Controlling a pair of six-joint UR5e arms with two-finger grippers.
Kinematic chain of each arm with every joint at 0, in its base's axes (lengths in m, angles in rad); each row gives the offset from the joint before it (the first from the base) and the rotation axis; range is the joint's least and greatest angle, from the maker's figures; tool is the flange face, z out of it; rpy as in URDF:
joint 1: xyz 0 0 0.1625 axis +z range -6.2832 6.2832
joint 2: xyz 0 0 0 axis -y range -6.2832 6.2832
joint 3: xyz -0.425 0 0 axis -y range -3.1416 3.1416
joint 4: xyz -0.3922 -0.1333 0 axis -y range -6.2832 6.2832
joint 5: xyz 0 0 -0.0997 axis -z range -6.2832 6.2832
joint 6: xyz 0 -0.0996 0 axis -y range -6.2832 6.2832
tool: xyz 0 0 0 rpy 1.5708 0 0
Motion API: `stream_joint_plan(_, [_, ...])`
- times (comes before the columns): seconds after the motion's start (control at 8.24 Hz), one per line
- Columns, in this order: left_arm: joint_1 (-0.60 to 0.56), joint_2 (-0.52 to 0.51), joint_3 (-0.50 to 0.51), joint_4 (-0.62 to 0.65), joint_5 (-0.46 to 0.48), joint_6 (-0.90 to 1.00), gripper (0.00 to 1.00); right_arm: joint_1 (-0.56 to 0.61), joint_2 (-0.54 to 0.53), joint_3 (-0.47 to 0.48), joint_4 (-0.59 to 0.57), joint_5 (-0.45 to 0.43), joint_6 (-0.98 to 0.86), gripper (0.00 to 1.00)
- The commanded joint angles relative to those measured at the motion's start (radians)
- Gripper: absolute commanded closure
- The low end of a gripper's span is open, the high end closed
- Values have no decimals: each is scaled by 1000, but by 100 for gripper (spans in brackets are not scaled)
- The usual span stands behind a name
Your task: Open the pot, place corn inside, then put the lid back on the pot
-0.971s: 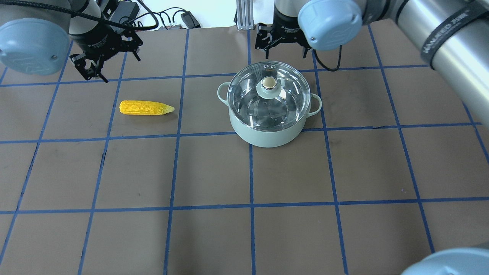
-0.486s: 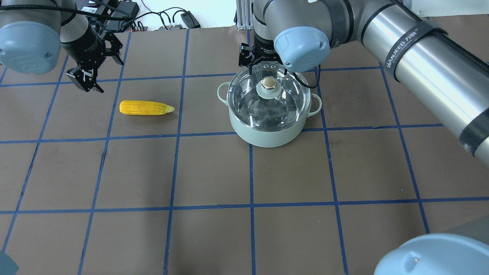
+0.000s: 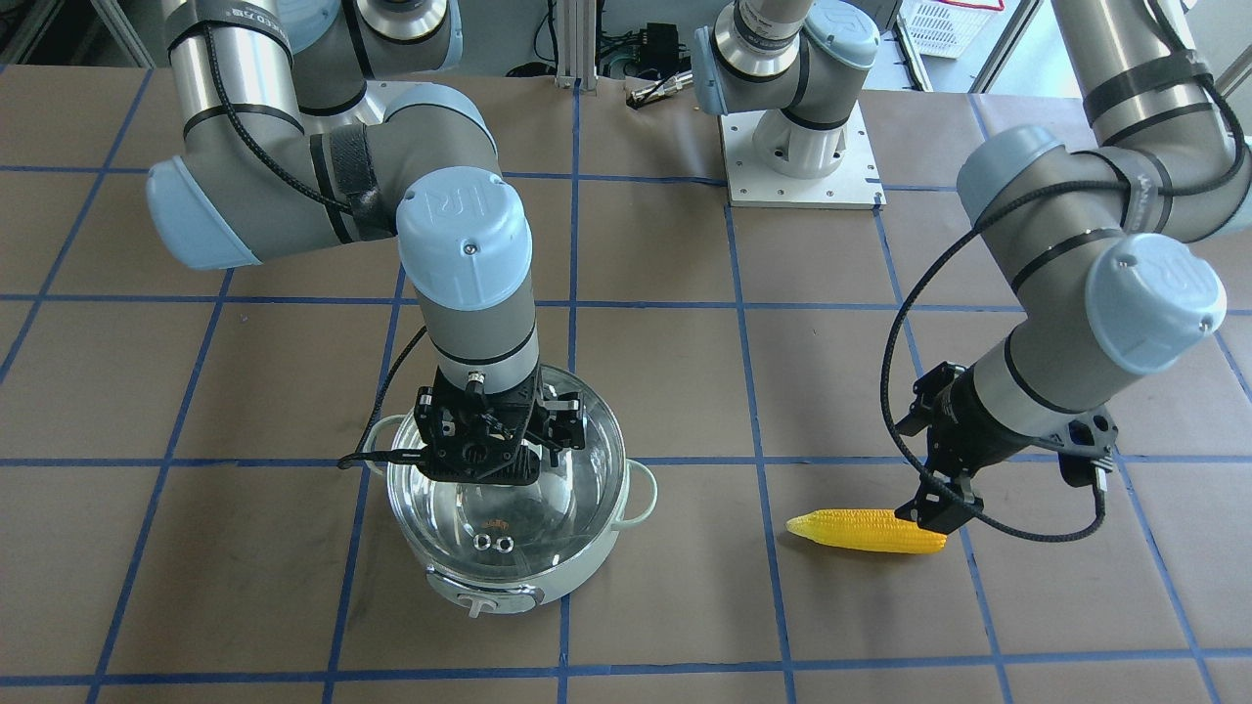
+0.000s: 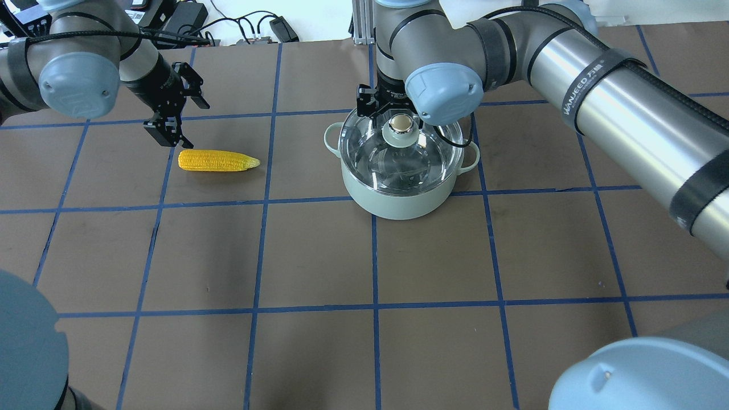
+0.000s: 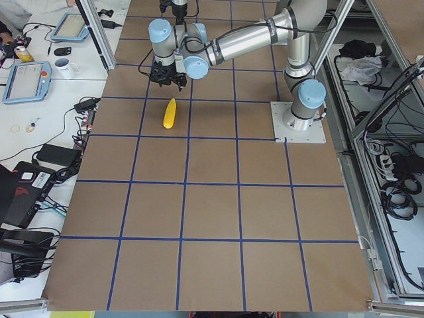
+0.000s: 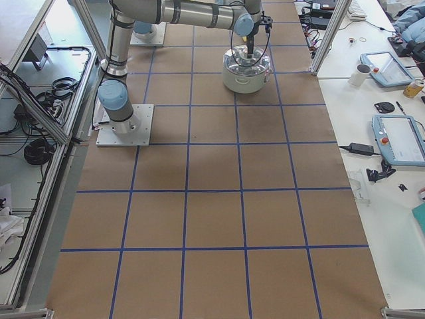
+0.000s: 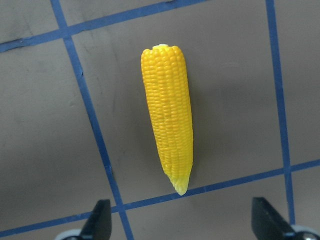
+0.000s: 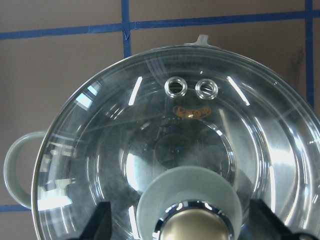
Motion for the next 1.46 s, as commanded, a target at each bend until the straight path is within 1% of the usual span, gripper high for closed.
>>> stream_joint_plan(0.0, [71, -81, -7, 128, -38, 2, 0, -1, -1, -1, -4, 2, -10, 60])
stream_joint_plan(0.12, [82, -91, -5, 131, -31, -15, 0, -1, -3, -1, -4, 2, -24, 67])
stream_joint_plan(0.24, [82, -103, -7, 131, -34, -25, 0, -1, -4, -1, -2, 2, -24, 72])
stream_joint_plan(0.36, [82, -107, -7, 131, -37, -94, 0, -1, -6, -4, -2, 3, -27, 74])
stream_joint_plan(0.49, [82, -111, -7, 131, -37, -151, 0, -3, -12, -28, 10, 20, -29, 74])
stream_joint_plan(0.61, [82, -127, -7, 129, -37, -162, 0, -8, -36, -80, 86, 23, -30, 75])
stream_joint_plan(0.73, [82, -140, -10, 122, -34, -159, 0, -33, -81, -111, 176, 32, -39, 76])
stream_joint_plan(0.85, [82, -158, -11, 122, -37, -153, 0, -93, -139, -110, 259, 37, -137, 77])
stream_joint_plan(1.09, [82, -196, -11, 129, -37, -168, 0, -272, -234, -110, 388, 26, -391, 79])
stream_joint_plan(1.21, [82, -209, -11, 129, -38, -168, 0, -355, -271, -110, 430, 19, -500, 79])
stream_joint_plan(1.34, [82, -213, -11, 129, -37, -168, 0, -424, -293, -101, 477, 14, -594, 83])
